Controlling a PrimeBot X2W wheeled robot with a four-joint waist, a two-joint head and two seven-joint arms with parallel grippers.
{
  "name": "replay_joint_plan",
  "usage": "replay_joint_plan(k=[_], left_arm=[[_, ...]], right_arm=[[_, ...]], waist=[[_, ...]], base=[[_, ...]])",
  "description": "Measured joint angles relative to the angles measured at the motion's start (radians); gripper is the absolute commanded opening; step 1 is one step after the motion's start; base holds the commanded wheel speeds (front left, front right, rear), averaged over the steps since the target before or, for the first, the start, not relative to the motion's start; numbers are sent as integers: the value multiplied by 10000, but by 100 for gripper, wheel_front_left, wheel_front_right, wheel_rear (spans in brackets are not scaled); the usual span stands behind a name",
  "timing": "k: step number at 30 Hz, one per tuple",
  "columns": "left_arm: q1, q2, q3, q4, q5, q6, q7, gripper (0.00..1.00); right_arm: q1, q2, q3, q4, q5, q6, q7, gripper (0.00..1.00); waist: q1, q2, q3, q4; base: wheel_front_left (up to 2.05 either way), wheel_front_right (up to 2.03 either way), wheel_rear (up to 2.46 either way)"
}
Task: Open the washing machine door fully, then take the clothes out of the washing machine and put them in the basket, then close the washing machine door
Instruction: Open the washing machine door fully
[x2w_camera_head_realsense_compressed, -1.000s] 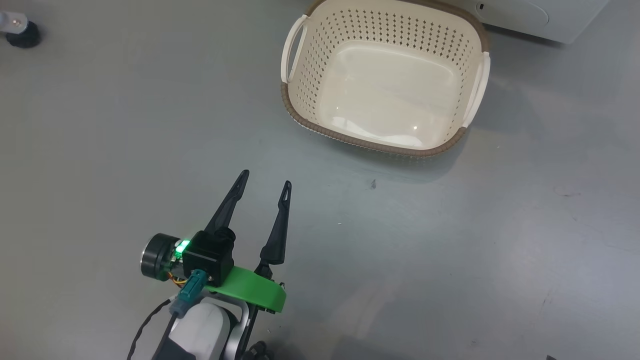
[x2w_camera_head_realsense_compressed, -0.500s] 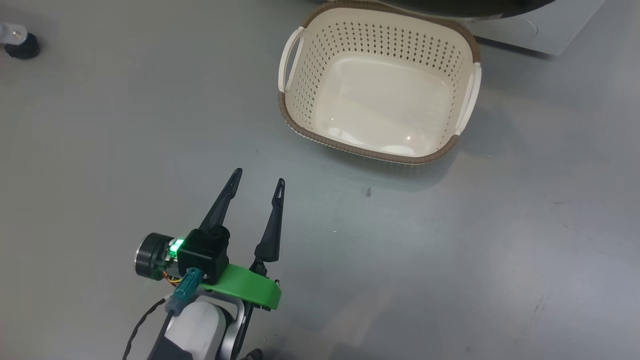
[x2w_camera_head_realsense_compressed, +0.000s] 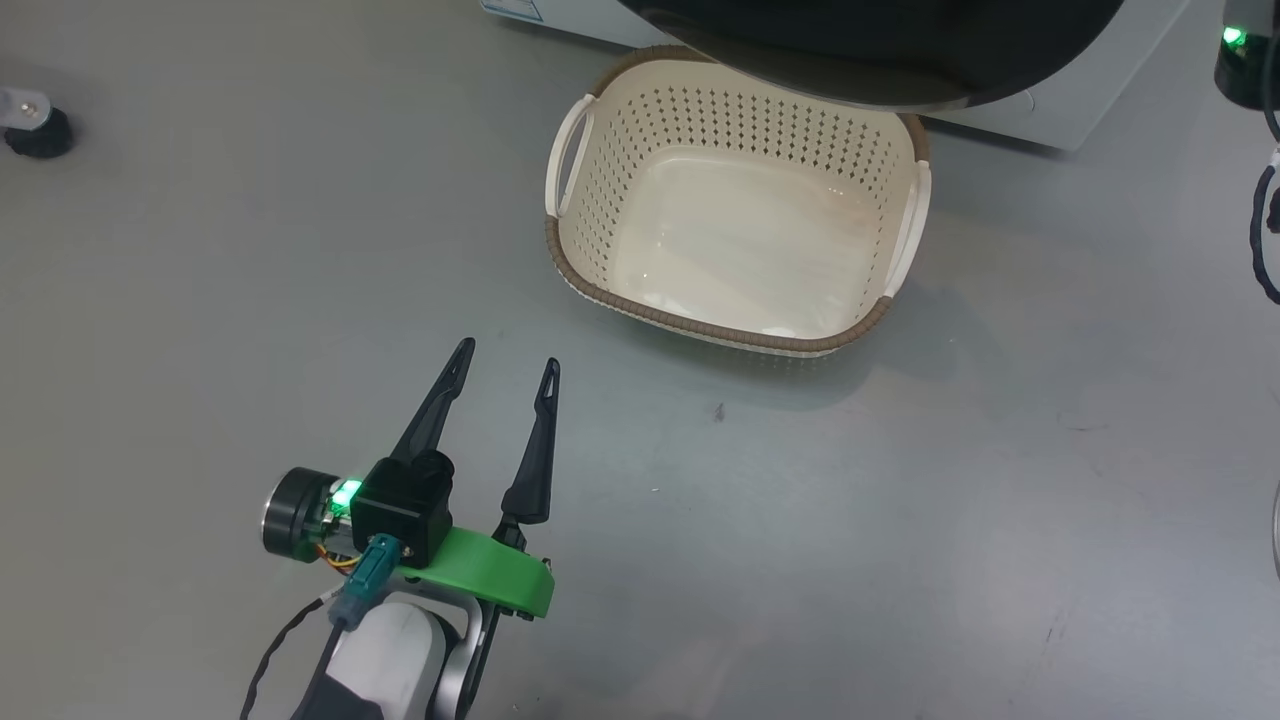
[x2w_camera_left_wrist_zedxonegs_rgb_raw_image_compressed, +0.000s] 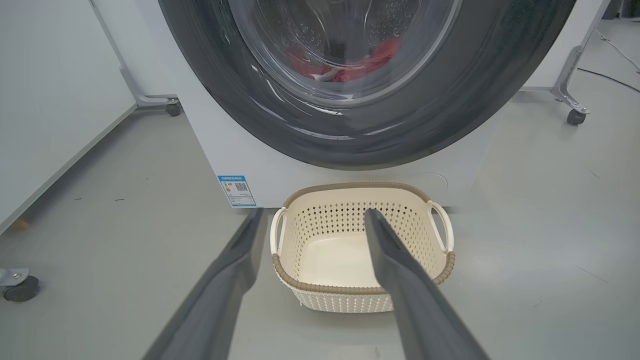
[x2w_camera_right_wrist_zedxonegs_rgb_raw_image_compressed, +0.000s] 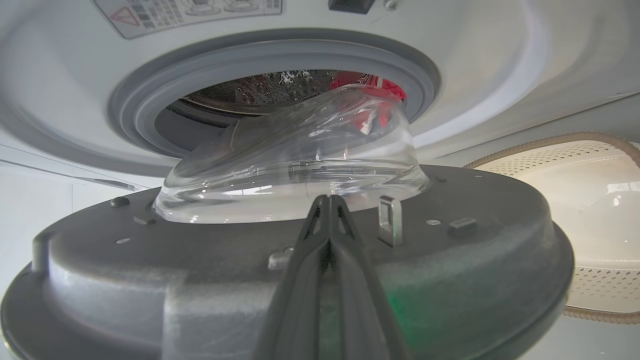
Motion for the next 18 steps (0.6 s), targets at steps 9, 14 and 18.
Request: replay_joint_plan(k=[9, 14, 18], left_arm=[[12, 2, 148, 75, 35, 0, 0, 100], [14, 2, 190, 69, 65, 0, 0, 100], [15, 2, 221, 63, 75, 0, 0, 100]], right_arm=[[215, 186, 209, 146, 27, 65, 255, 0], [227, 251, 265, 148, 27, 65, 278, 0], [301, 247, 330, 140, 4, 73, 314, 0]], waist=[[0, 0, -336, -128], [0, 0, -388, -182], [0, 0, -423, -210]], base=[[0, 0, 0], [0, 0, 0], [0, 0, 0]])
